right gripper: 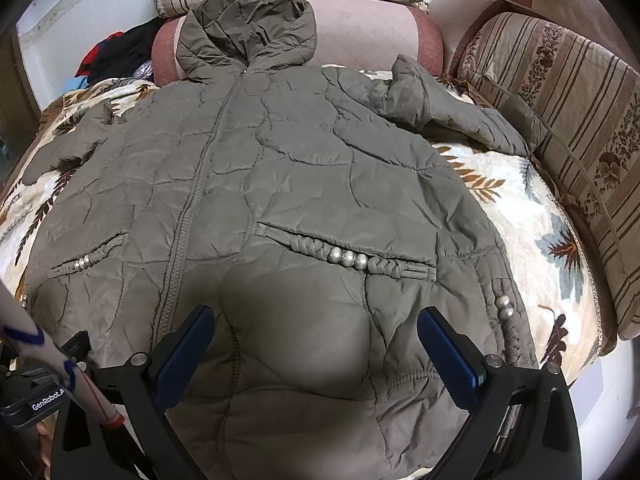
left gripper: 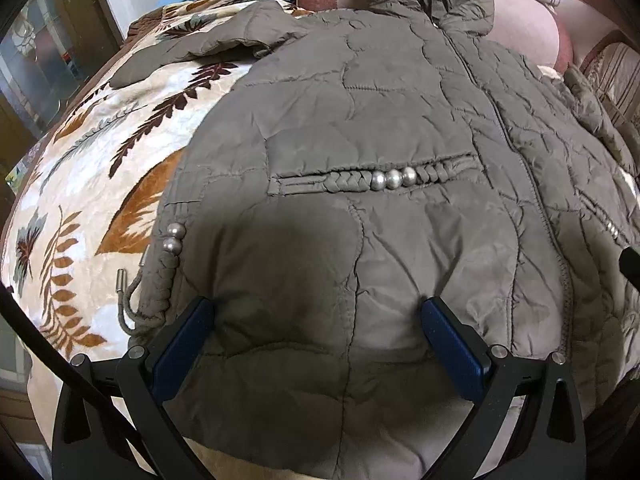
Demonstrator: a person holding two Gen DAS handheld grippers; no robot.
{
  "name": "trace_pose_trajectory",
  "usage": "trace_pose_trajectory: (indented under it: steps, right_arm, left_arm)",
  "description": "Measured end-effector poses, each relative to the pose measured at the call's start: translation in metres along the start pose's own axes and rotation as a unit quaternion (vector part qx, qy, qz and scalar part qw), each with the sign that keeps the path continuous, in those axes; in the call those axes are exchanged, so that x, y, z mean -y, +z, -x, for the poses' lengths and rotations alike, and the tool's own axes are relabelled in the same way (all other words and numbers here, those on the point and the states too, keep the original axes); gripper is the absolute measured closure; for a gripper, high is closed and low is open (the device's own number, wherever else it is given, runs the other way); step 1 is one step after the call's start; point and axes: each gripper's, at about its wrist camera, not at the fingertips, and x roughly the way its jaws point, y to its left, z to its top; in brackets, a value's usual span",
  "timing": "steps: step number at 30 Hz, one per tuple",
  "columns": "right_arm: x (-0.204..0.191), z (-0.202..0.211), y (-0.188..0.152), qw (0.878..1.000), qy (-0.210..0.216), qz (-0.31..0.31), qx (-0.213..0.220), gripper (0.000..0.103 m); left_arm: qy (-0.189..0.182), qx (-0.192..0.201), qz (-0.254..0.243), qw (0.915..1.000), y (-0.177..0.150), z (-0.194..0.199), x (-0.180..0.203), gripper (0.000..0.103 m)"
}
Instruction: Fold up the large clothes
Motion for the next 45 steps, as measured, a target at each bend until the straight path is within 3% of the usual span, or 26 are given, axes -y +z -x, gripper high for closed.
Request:
trace_pose_trajectory:
  steps: [10, 20, 45]
  right_arm:
    - [-0.002, 0.009, 0.0, 1.0, 0.001, 0.006, 0.009, 0.0]
    - [-0.008, 0.017, 0.0, 1.0, -0.002, 0.019, 0.021, 0.0]
    - [-0.049, 0.025, 0.0, 0.996, -0.001, 0.085, 0.022, 0.001]
  left_arm:
    - [-0.005, 0.077, 0.016, 0.9969, 0.014, 0.054, -0.018, 0.0]
    - [0.028, 0.136, 0.016, 0.9902, 0.028, 0.097, -0.04, 0.0]
    - [0.012, 0.098, 0.053, 0.9937, 0.028, 0.067, -0.088, 0.0]
